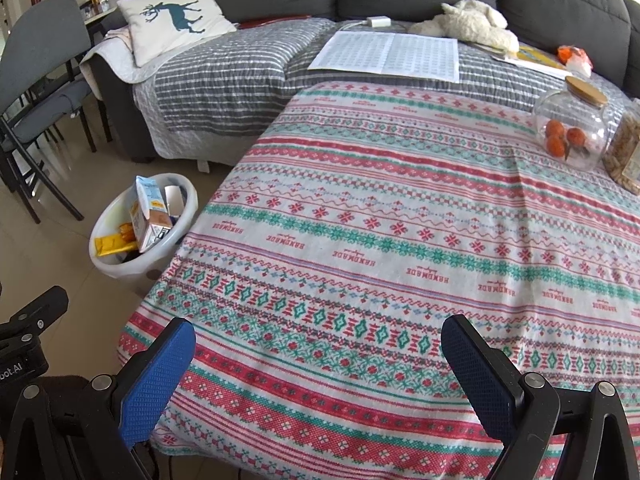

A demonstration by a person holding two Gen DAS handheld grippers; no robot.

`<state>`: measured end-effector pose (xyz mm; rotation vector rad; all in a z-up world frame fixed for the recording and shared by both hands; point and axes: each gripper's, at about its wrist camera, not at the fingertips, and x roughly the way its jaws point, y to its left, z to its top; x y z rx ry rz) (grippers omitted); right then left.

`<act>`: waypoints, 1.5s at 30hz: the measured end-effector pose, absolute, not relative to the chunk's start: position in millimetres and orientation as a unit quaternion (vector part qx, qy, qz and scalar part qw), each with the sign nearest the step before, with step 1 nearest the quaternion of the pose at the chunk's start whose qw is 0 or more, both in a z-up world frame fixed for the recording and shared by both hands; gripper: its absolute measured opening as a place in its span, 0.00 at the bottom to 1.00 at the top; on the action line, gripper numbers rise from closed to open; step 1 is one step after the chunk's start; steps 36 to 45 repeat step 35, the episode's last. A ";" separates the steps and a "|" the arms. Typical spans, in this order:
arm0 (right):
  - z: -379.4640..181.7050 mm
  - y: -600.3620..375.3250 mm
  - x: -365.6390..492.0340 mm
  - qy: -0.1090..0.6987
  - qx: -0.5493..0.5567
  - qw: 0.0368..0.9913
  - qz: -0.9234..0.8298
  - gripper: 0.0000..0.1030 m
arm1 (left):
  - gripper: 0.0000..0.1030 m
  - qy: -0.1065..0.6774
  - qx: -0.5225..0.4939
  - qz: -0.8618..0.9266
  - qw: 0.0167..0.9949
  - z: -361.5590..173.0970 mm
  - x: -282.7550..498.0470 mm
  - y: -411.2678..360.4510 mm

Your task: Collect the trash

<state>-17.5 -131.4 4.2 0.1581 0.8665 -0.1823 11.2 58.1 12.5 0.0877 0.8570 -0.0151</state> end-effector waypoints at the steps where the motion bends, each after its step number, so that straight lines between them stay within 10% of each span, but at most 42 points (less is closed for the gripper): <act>1: 3.9 -130.8 -17.0 0.419 0.076 0.900 -0.088 0.98 | 1.00 0.414 0.042 -0.007 0.909 12.8 11.1 58.5; 45: 4.9 -114.9 -2.5 0.415 0.054 0.905 -0.078 0.98 | 1.00 0.426 0.021 -0.012 0.904 7.4 16.1 71.6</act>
